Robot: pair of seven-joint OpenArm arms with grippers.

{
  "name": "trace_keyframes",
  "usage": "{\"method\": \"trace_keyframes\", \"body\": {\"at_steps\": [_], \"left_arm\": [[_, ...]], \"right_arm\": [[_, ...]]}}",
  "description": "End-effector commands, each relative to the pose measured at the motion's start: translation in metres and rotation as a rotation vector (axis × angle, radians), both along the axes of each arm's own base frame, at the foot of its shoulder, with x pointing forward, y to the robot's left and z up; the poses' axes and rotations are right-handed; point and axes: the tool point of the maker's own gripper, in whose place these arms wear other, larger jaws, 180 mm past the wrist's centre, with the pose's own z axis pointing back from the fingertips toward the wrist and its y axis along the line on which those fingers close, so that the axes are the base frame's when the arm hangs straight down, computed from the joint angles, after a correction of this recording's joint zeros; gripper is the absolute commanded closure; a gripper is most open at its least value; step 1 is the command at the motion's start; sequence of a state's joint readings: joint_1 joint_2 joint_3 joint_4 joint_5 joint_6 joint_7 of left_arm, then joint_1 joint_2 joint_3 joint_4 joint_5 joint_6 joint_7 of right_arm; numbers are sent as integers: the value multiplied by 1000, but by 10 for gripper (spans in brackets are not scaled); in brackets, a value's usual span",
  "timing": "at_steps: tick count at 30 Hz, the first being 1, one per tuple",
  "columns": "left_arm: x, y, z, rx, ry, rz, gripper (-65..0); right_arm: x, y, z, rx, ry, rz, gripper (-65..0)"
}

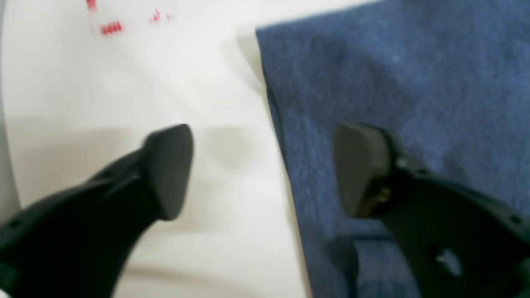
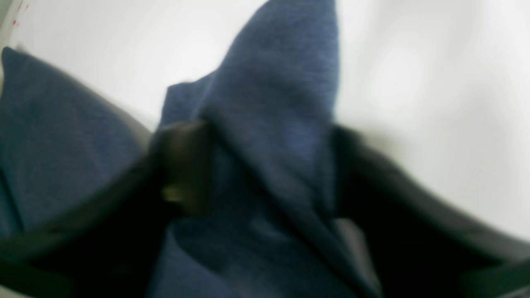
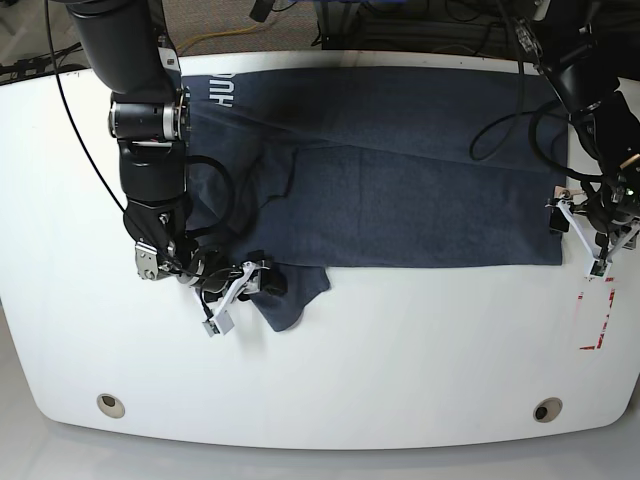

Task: Fold the T-shirt properly
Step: 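Grasp the shirt's hem edge with both grippers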

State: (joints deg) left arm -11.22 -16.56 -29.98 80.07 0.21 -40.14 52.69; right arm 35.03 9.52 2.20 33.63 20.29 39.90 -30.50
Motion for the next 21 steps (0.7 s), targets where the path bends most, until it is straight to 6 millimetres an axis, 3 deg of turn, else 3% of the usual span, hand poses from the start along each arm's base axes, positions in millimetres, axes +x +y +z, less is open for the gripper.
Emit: {"method": "trace_keyframes", "body": {"at_steps": [1, 3, 4, 7, 11, 13, 21], "left_arm": [[23, 9, 21, -14, -68, 9, -540], [26, 13, 16, -28, -52, 14, -558], [28, 12, 14, -42, -53, 16, -567], [42, 7, 8, -101, -101, 9, -607], [51, -8, -9, -153, -100, -20, -614], [57, -2, -11, -163, -107, 6, -615], [61, -12, -43, -269, -57, 30, -612]], "right_arm": [[20, -5, 23, 16, -72, -22, -179], [20, -5, 24, 14, -74, -20, -30], [21, -5, 25, 14, -75, -20, 0], [23, -5, 29, 15, -84, -20, 0], [24, -6, 30, 13, -86, -20, 0], [27, -6, 33, 13, -94, -20, 0], [27, -7, 35, 3, -76, -10, 0]]}}
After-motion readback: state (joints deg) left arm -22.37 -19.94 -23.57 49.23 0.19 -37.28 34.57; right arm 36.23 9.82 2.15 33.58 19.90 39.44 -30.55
